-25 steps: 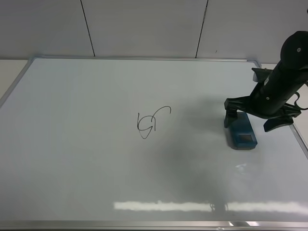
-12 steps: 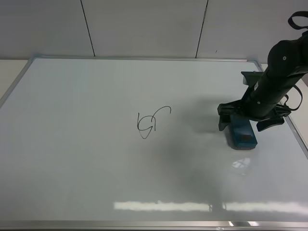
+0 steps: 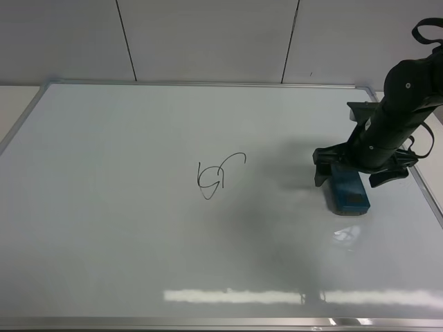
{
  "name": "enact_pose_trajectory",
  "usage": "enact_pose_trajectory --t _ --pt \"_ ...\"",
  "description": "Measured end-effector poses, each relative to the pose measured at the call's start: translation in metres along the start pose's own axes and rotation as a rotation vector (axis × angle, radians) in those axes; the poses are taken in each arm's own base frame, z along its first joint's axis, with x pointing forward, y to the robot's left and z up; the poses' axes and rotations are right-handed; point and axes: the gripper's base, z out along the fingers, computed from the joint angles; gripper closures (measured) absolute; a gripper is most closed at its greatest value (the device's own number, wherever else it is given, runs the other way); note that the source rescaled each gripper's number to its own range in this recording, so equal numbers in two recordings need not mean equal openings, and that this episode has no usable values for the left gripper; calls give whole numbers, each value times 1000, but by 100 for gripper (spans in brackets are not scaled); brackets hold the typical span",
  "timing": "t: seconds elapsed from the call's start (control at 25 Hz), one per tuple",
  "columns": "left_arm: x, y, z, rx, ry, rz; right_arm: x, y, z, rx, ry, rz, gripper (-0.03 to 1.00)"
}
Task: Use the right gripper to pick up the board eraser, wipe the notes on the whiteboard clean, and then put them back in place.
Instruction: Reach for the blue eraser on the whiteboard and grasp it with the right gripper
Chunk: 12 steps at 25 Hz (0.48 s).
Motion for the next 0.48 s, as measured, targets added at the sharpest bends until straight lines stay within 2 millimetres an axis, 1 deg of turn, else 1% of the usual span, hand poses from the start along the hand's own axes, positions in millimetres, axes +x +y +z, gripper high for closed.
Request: enact_pose_trajectory --t 0.12,0.36,0.48 --pt "0 0 0 0 0 0 0 0 1 0 1 6 -3" --pt "0 0 0 0 0 0 3 0 17 12 54 11 -3" --pt "0 0 0 0 0 0 3 1 18 13 58 7 -3"
